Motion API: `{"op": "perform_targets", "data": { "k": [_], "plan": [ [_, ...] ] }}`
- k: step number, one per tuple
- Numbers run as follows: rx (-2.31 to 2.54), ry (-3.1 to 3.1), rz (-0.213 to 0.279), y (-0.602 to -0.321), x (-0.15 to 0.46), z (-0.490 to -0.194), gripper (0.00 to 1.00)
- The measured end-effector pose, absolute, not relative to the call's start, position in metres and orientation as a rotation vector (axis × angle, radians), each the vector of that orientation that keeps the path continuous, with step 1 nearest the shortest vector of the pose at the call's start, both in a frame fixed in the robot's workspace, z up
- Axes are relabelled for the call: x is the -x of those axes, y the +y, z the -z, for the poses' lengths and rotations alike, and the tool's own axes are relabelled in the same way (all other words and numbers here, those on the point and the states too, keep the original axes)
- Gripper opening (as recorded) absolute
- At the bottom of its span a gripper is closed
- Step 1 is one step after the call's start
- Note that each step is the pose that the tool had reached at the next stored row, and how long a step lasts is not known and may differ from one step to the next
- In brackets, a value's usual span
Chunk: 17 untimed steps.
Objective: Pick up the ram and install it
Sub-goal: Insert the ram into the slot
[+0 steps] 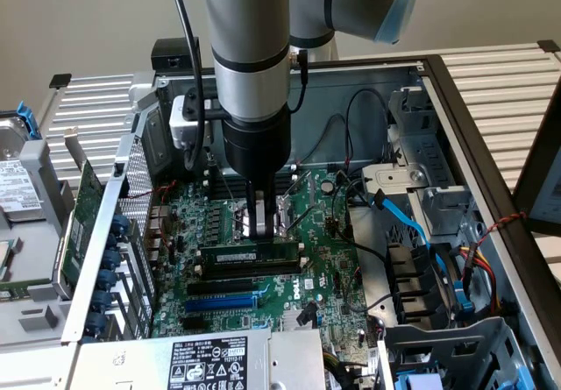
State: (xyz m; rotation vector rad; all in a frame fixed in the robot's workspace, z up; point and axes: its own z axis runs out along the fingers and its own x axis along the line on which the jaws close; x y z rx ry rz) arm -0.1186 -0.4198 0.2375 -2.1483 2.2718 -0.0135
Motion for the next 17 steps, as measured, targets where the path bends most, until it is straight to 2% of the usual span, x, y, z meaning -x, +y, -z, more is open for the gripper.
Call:
{"op": "perform_targets", "data": {
  "k": [17],
  "plan": [
    [2.145,2.269,0.018,-0.4197,0.1196,-0.2364,0.12]
  ]
}}
